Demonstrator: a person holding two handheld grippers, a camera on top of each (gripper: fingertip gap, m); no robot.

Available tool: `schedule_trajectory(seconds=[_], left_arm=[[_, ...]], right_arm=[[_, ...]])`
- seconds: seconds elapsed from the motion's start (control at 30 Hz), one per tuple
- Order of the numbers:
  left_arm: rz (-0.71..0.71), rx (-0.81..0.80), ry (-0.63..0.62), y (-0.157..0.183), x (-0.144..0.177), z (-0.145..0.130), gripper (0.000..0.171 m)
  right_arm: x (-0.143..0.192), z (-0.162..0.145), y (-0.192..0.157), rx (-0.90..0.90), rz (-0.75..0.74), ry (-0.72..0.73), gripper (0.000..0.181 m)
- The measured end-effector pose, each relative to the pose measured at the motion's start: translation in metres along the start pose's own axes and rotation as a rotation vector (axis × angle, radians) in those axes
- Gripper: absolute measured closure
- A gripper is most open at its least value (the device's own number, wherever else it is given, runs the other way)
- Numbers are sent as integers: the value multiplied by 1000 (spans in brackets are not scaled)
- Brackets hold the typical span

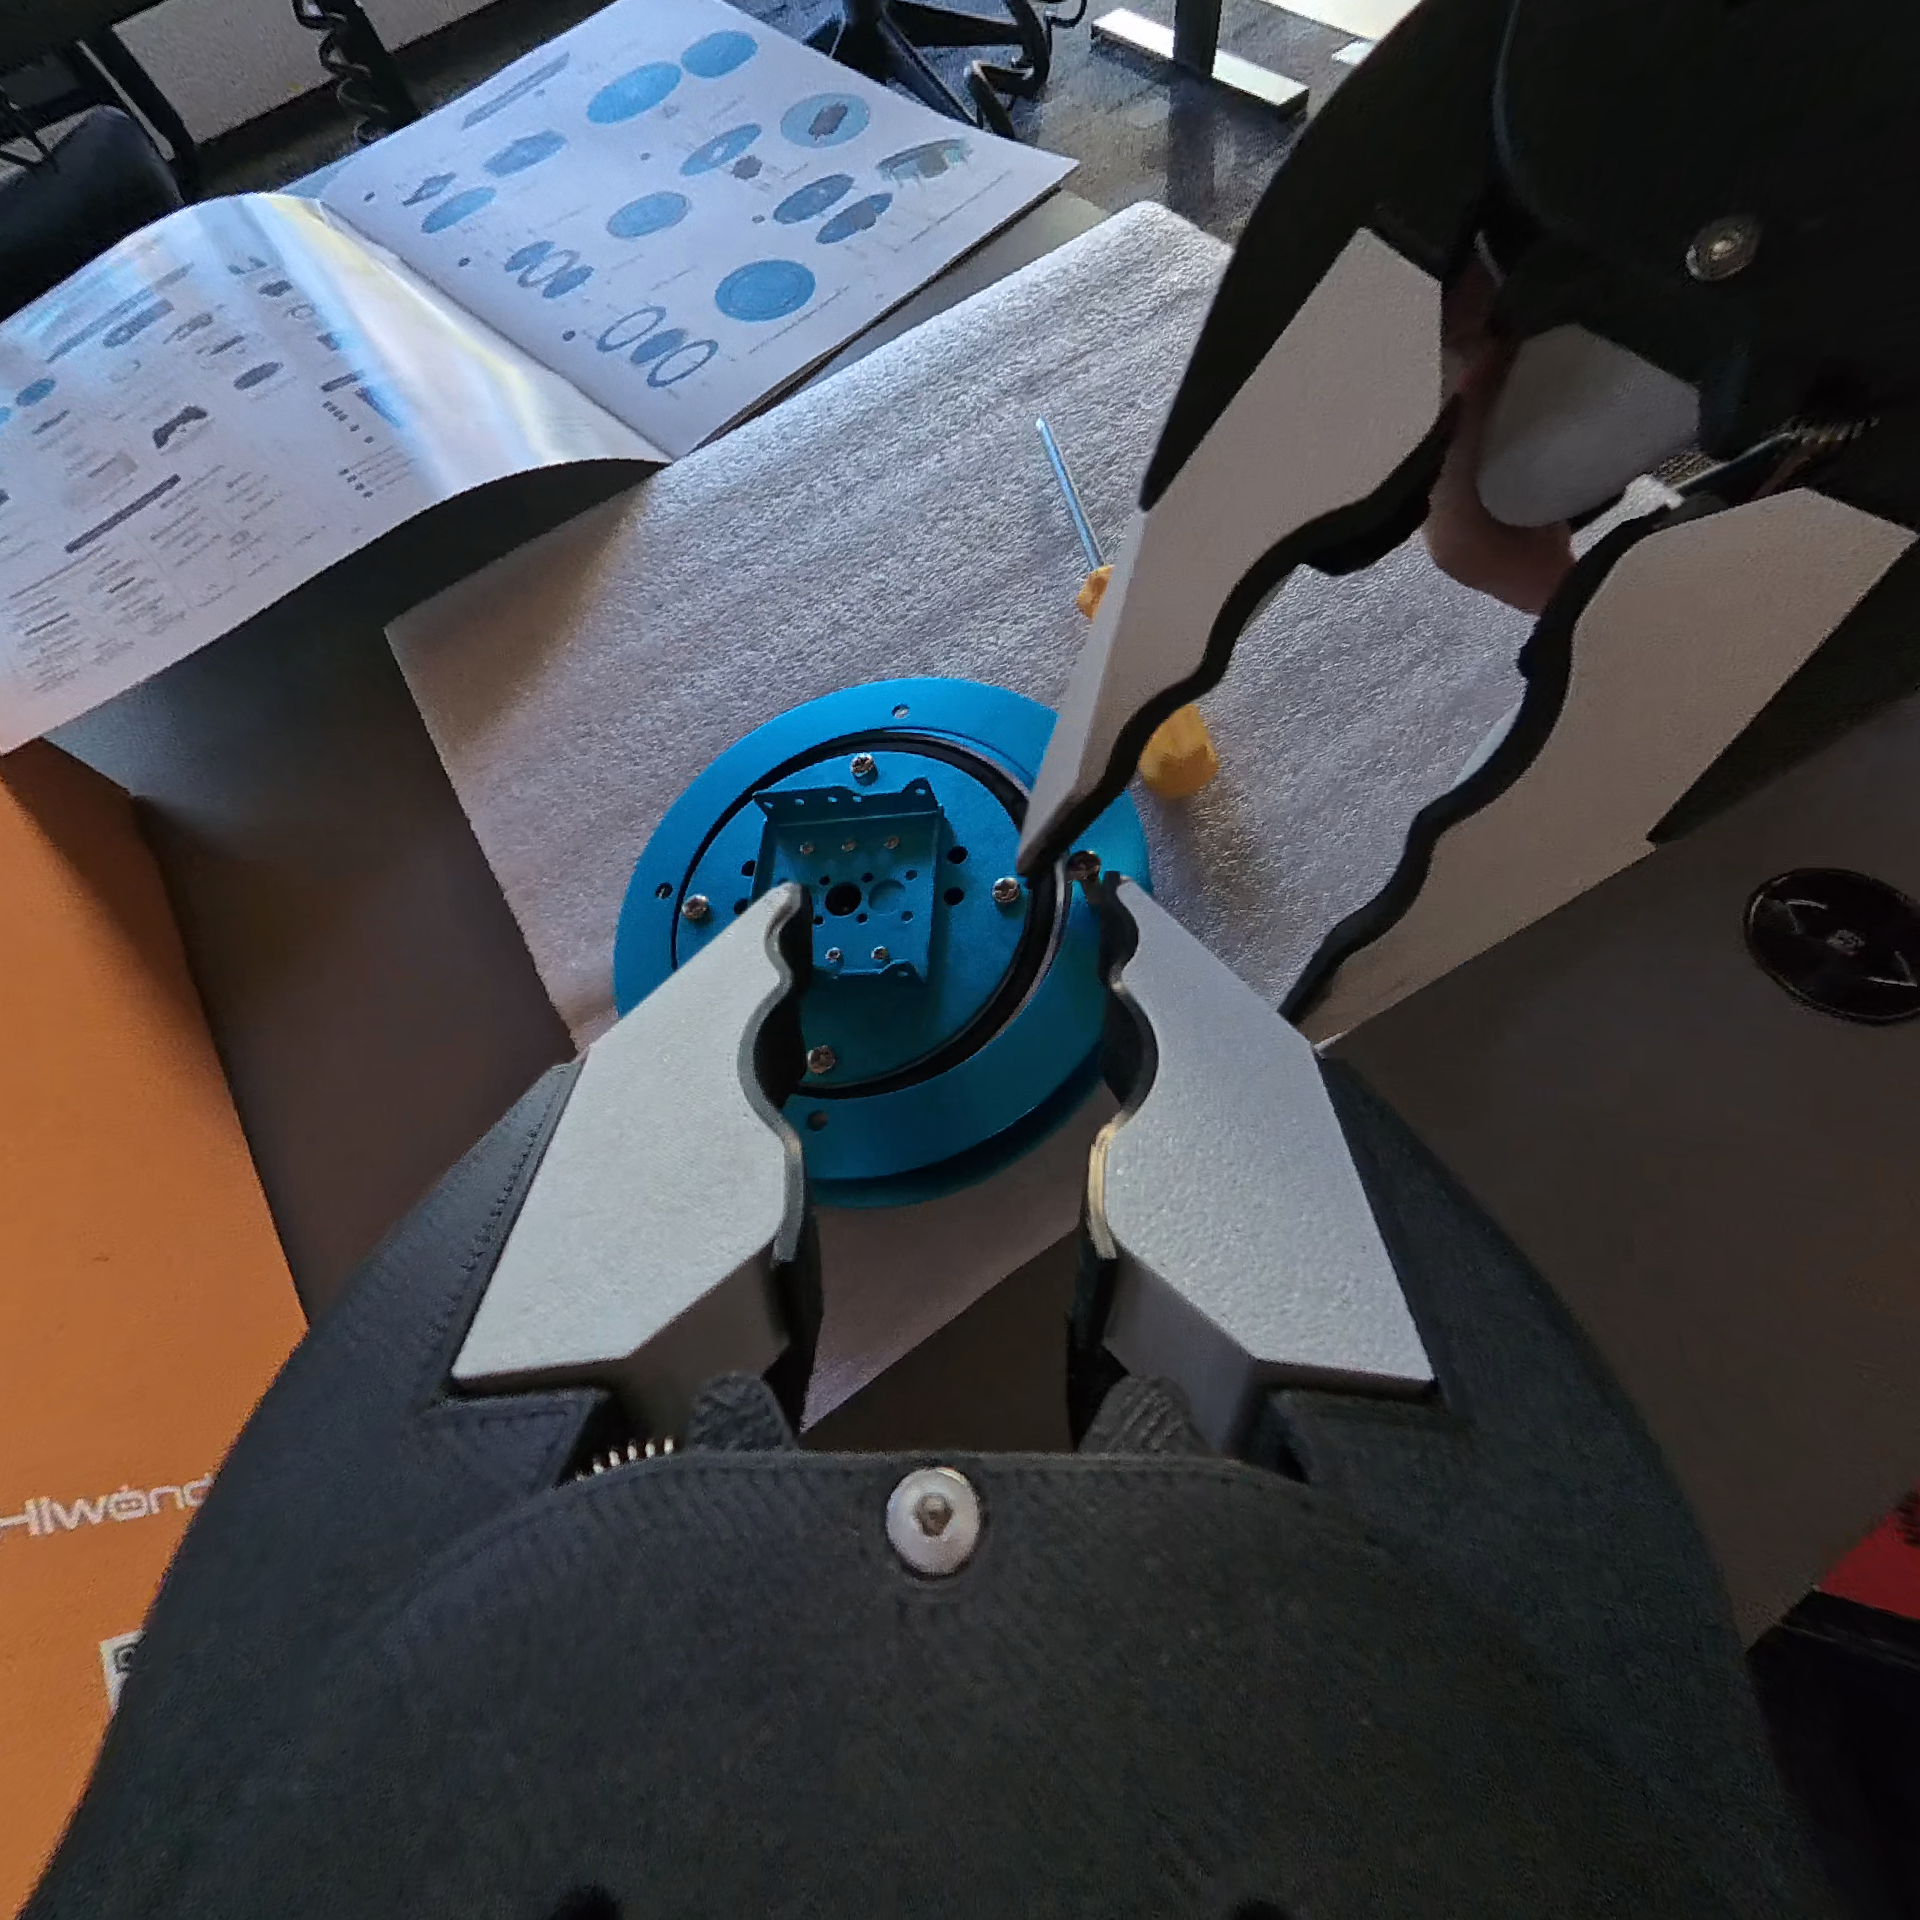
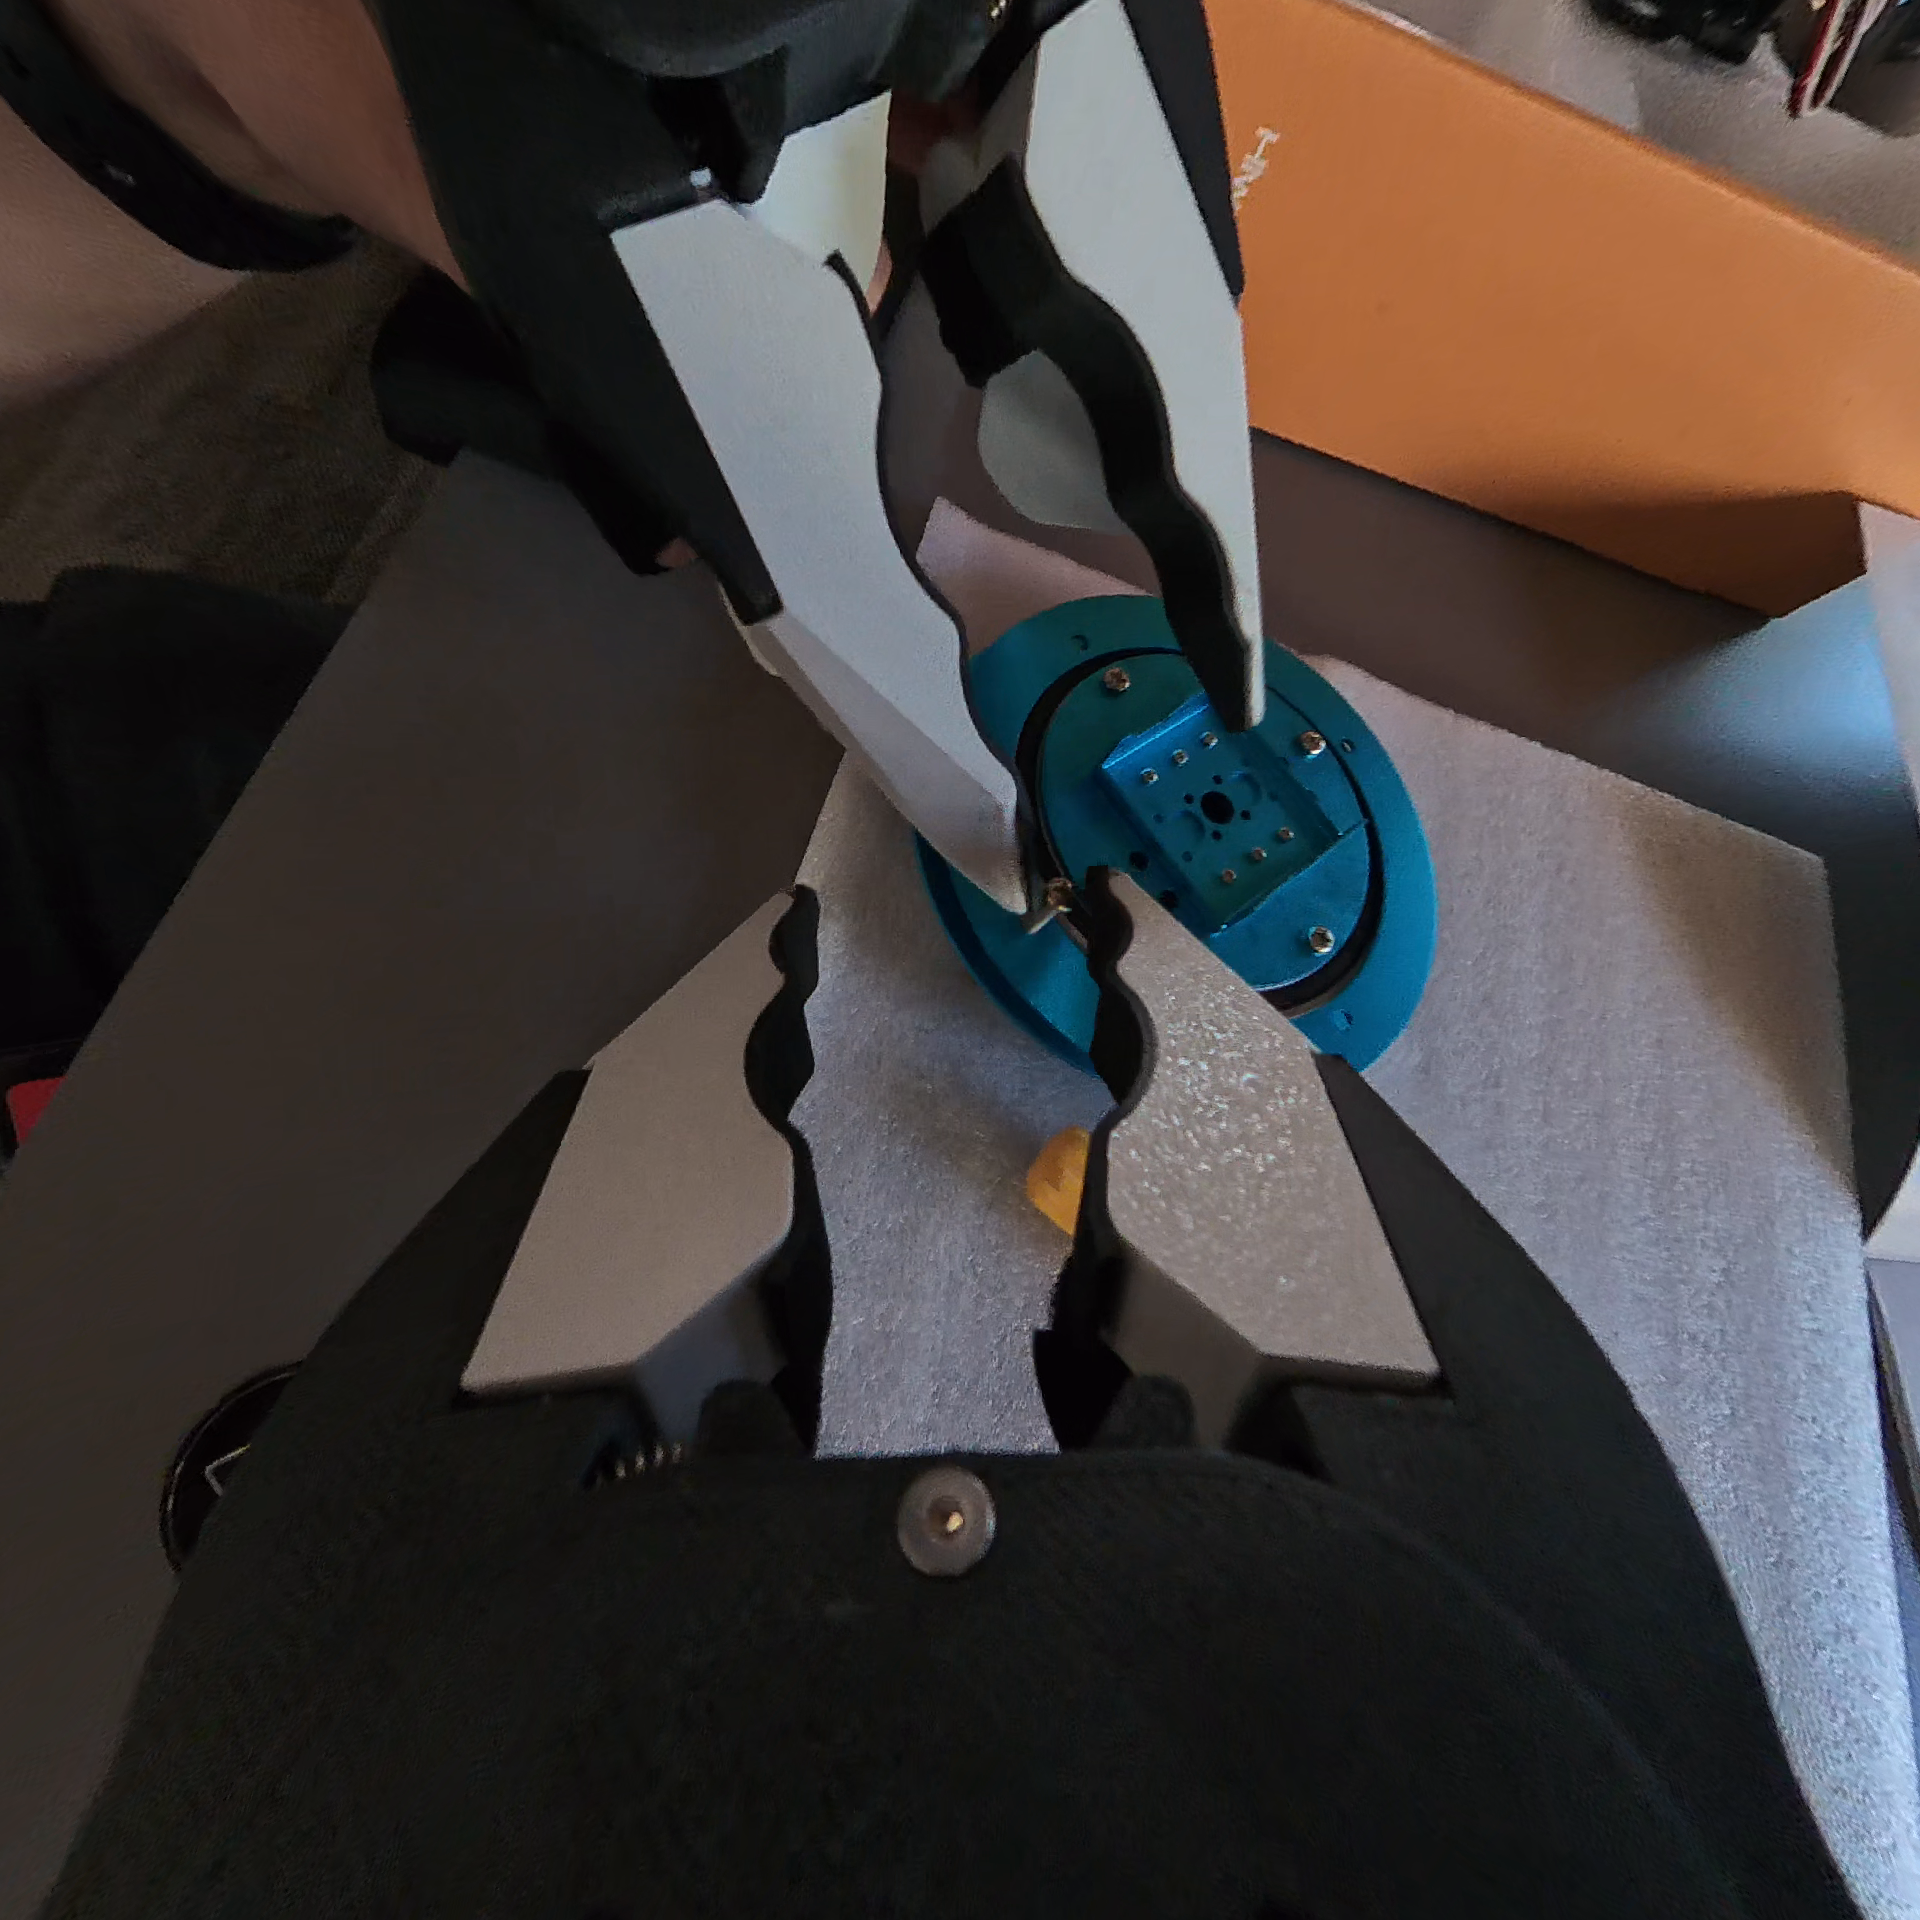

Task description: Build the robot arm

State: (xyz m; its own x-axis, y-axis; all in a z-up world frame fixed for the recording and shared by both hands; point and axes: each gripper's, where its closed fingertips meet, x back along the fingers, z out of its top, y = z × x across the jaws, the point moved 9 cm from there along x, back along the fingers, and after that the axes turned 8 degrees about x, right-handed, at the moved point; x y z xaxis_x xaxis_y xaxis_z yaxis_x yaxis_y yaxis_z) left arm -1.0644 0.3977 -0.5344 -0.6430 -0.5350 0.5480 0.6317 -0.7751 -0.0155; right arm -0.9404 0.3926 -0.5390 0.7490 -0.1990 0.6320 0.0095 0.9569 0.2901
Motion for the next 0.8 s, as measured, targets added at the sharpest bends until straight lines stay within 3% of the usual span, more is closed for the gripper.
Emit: schedule_trajectory(seconds=[0.17, 0.23, 0.4, 0.53, 0.6, 0.67, 0.8], left_arm=[[25, 44, 46, -8, 6, 0, 125], [-1, 49, 45, -8, 8, 0, 120], [23, -27, 7, 2, -1, 0, 115], [14, 4, -2, -1, -1, 0, 112], [52, 19, 5, -7, 2, -2, 123], [31, 39, 21, -9, 5, -1, 122], [-30, 17, 20, 1, 3, 0, 116]], right_arm=[[9, -5, -7, -1, -17, 11, 132], [14, -6, -8, -2, -24, 24, 139], [10, -1, -3, -6, -27, 29, 132], [7, -1, -7, 6, -22, 10, 129], [11, -3, -9, -8, -19, 16, 130], [14, -5, -10, -11, -17, 16, 138], [15, -4, -6, -17, -41, 23, 132]])
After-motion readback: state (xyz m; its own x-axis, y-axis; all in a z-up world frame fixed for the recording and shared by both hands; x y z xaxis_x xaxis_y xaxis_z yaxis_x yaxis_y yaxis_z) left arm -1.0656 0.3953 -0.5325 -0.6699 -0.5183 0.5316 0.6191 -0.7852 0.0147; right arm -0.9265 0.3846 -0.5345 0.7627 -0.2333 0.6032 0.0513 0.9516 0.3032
